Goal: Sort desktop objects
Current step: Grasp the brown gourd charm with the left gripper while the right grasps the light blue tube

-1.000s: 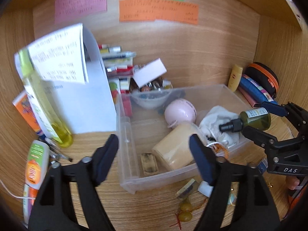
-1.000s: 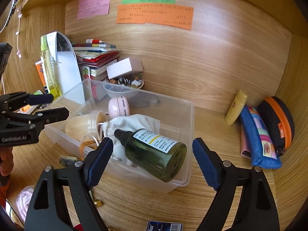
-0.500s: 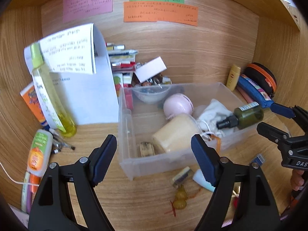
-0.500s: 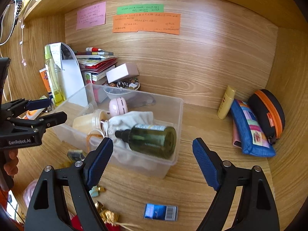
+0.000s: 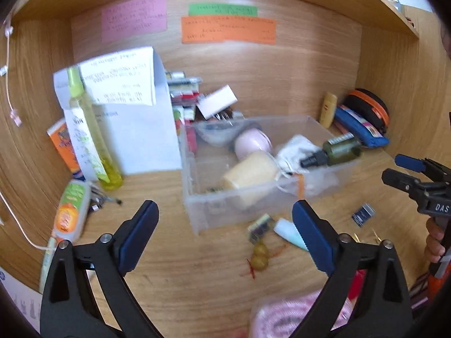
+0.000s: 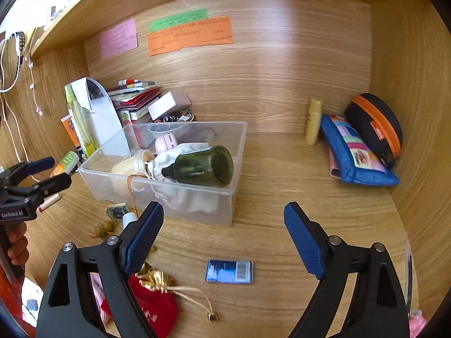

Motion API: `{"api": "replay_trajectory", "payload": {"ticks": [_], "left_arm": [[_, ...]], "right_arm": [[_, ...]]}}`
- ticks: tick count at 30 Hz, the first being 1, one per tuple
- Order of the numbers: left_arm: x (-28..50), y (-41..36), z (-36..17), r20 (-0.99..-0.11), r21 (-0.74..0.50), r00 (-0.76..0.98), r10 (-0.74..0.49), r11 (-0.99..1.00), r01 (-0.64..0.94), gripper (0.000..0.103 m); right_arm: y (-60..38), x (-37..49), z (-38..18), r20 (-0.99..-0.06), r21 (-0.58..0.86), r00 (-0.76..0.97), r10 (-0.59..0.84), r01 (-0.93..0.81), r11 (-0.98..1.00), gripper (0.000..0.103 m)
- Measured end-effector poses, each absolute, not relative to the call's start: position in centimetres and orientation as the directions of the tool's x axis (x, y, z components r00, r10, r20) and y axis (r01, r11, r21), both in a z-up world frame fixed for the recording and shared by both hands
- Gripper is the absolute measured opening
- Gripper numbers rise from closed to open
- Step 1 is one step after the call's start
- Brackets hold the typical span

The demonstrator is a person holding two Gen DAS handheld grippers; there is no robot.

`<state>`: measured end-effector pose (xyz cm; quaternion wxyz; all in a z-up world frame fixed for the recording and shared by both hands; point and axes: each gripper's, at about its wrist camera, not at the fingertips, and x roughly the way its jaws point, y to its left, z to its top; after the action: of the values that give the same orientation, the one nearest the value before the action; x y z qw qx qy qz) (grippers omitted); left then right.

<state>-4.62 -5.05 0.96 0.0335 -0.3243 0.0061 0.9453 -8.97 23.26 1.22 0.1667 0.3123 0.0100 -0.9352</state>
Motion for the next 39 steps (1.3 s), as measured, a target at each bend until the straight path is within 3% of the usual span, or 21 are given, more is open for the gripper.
{"api": "replay_trajectory", "payload": {"ticks": [12,16,19,24,26,31,36,39], "left_arm": [[-5.4,-5.1,-3.0,-0.738,-0.059,-0.663,0.128,-0.990,-0.125,0.096],[-6.0,-4.8,-4.1,-0.766,-0.073,-0.625,0.150,-0.986,-0.148,0.075],[-6.3,-4.3,-4.6,-0.778,-0.079,-0.606,0.167,-0.982,-0.169,0.075],[-6.0,-3.8,-4.8,-0.775,-0.069,-0.606,0.178,-0.977,-0.200,0.074],[-6.3,-4.0,-4.9,-0.779,-0.080,-0.598,0.189,-0.976,-0.205,0.068],[-6.7,-4.1,-5.4,-0.796,-0.091,-0.570,0.204,-0.971,-0.220,0.060],[-7.3,-3.8,-6.0,-0.807,-0.089,-0.554,0.203,-0.970,-0.226,0.057],[-7.6,-3.5,-6.2,-0.813,-0.081,-0.546,0.200,-0.969,-0.234,0.054]], "right_arm": [[24.4,-8.0,-0.9,-0.660,0.068,-0.699,-0.276,0.310,-0.948,0.085],[21.7,-8.6,-1.1,-0.671,0.074,-0.655,-0.348,0.408,-0.910,0.085],[19.1,-9.3,-1.4,-0.685,0.059,-0.621,-0.380,0.473,-0.879,0.085],[14.5,-9.7,-2.0,-0.715,0.013,-0.554,-0.426,0.599,-0.800,0.070],[13.1,-9.9,-2.5,-0.736,0.012,-0.512,-0.443,0.644,-0.765,0.058],[10.9,-10.6,-4.0,-0.786,0.005,-0.438,-0.436,0.701,-0.713,0.045],[9.9,-10.8,-5.1,-0.813,-0.009,-0.416,-0.409,0.710,-0.704,0.042],[9.7,-10.9,-5.6,-0.820,-0.009,-0.407,-0.403,0.713,-0.701,0.029]]}}
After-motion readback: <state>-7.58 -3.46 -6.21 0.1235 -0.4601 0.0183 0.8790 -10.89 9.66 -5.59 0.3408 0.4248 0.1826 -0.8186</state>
